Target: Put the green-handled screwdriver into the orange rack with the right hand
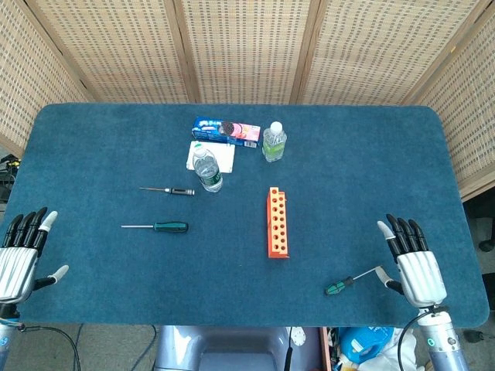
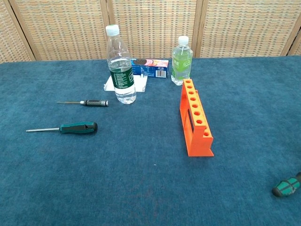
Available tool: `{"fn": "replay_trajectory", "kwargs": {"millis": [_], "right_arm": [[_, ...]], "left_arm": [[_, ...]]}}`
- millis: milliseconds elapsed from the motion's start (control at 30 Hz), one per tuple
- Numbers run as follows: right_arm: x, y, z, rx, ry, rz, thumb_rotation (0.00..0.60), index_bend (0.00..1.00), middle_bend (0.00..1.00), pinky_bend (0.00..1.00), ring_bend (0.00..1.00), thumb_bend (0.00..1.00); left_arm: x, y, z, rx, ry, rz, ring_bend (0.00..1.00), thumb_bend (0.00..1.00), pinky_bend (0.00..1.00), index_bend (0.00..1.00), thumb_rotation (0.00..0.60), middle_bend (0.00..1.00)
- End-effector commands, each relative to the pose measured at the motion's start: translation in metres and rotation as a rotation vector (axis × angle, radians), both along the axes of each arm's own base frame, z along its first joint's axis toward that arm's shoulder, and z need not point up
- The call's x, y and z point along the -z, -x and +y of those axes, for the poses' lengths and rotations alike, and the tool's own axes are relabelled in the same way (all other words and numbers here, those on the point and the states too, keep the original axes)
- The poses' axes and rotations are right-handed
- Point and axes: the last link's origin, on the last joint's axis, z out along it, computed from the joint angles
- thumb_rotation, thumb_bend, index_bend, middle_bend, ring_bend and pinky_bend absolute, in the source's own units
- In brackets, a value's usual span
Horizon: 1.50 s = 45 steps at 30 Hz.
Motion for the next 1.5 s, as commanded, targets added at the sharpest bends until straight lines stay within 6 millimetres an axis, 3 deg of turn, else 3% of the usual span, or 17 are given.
{"fn": "replay_trajectory", "kwargs": {"millis": [33,433,767,1100,1500], "right_arm": [[0.001,0.001,0.0,0.001,-0.004,0.002,0.6,0.01,0.0,0.0,0.0,0.22],[0.0,-0.006,0.005,-0.03,-0.048,-0.06,0.6,0.03,0.0,0.0,0.0,0.22],[0.002,-0.014,0.019,-0.086,-0.105,-0.079,0.6,0.26,0.0,0.0,0.0,0.22],[0.039,-0.021,0.037,-0.103,-0.236,-0.06,0.6,0.32,0.0,0.0,0.0,0.22],[0.074,-0.027,0.033,-0.098,-0.308,-0.062,0.6,0.37,0.0,0.0,0.0,0.22]], "left_arm": [[0.0,-0.001,0.0,0.0,0.0,0.0,0.0,0.0,0.0,0.0,0.6,0.0],[-0.002,0.0,0.001,-0.007,-0.005,-0.01,0.0,0.0,0.0,0.0,0.6,0.0],[-0.002,-0.001,0.001,-0.003,-0.006,-0.013,0.0,0.0,0.0,0.0,0.6,0.0],[-0.007,-0.001,0.001,-0.002,-0.022,-0.028,0.0,0.0,0.0,0.0,0.6,0.0],[-0.008,-0.001,0.0,0.001,-0.022,-0.031,0.0,0.0,0.0,0.0,0.6,0.0]]}}
